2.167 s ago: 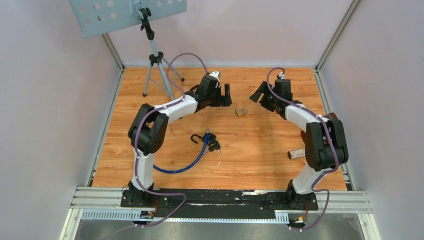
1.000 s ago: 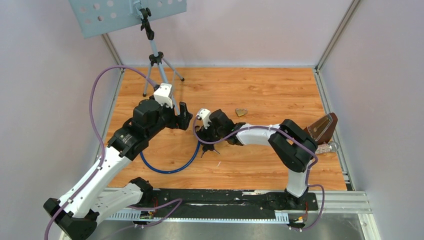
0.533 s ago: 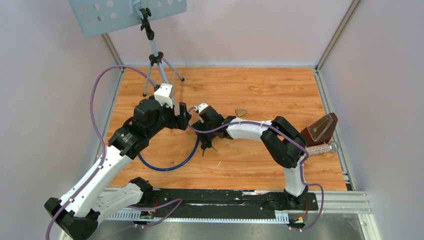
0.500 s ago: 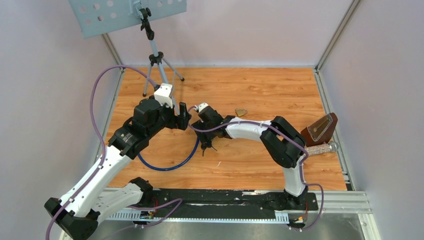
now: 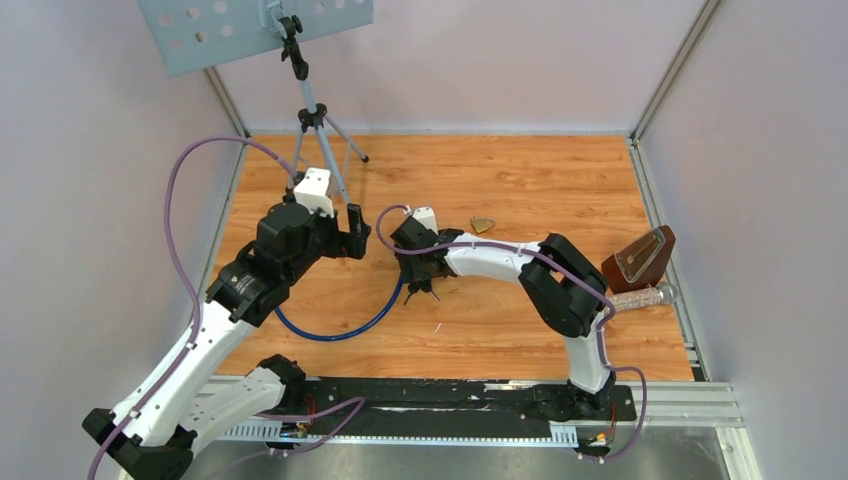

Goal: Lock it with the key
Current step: Pick up the lock from the center of the board.

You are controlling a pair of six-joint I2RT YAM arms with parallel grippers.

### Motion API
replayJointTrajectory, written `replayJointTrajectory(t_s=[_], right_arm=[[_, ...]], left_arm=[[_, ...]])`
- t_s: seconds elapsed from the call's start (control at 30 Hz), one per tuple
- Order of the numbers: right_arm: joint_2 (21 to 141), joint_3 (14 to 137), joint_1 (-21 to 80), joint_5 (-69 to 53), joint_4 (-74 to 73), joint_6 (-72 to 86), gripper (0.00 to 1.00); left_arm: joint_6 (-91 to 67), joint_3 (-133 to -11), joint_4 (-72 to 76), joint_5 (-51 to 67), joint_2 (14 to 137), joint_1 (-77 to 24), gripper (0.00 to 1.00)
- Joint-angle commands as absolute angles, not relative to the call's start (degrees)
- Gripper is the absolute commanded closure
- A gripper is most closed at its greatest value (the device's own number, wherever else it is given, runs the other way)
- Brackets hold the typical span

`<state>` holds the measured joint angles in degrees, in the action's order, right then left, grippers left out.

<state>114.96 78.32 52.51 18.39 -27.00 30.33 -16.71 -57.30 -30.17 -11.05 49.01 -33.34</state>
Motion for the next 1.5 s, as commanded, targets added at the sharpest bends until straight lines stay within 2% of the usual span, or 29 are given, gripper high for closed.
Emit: replayJointTrajectory(t_s=[0.0, 0.07, 0.17, 0.23, 0.43, 0.6, 0.7, 0.77, 0.93, 1.07, 1.13, 1.3, 1.47], right_arm=[[112.15, 77.35, 51.54, 20.12, -30.55, 34.3, 0.33], [112.14, 78.23, 51.54, 19.43, -30.37, 33.91, 0.33], [113.12, 80.33, 51.5, 18.75, -30.08, 32.43, 0.19], [114.07, 82.21, 51.39, 18.6, -30.07, 30.77, 0.14], [117.07, 86.73, 50.11, 17.56, -29.92, 26.96, 0.11], [118.88, 88.31, 48.83, 15.97, -30.02, 25.01, 0.18], [119.11, 88.16, 48.78, 16.18, -30.34, 24.91, 0.31], [119.31, 88.1, 48.78, 16.43, -30.49, 24.83, 0.35], [121.07, 89.09, 48.74, 16.53, -31.32, 23.8, 0.36], [122.69, 90.82, 48.71, 15.84, -33.12, 23.26, 0.29], [122.9, 91.1, 48.69, 15.64, -33.68, 23.4, 0.3], [120.06, 90.58, 48.33, 17.36, -34.11, 26.19, 0.59], [112.64, 88.48, 47.04, 17.96, -31.44, 29.53, 0.63]], left_arm=[[-17.89, -58.65, -30.72, -17.54, 46.52, -33.11, 0.0], [-18.12, -58.64, -30.76, -18.79, 45.51, -33.05, 0.0], [-18.15, -58.85, -31.03, -20.19, 44.08, -33.06, 0.0], [-18.0, -59.19, -31.42, -20.62, 43.5, -33.1, 0.0], [-17.51, -59.77, -32.46, -21.23, 42.37, -33.03, 0.0], [-17.15, -59.44, -32.71, -21.21, 42.16, -33.07, 0.0], [-17.07, -59.27, -32.78, -21.18, 42.22, -33.01, 0.0], [-17.05, -59.06, -32.66, -21.07, 42.26, -33.11, 0.0], [-17.05, -58.8, -32.52, -20.64, 42.52, -33.1, 0.0], [-17.12, -58.78, -32.79, -20.33, 42.53, -33.08, 0.0], [-17.33, -58.8, -32.98, -20.23, 42.54, -32.99, 0.0], [-18.32, -58.92, -33.54, -20.11, 42.52, -33.06, 0.0], [-18.8, -59.18, -33.75, -19.19, 42.53, -33.04, 0.0]])
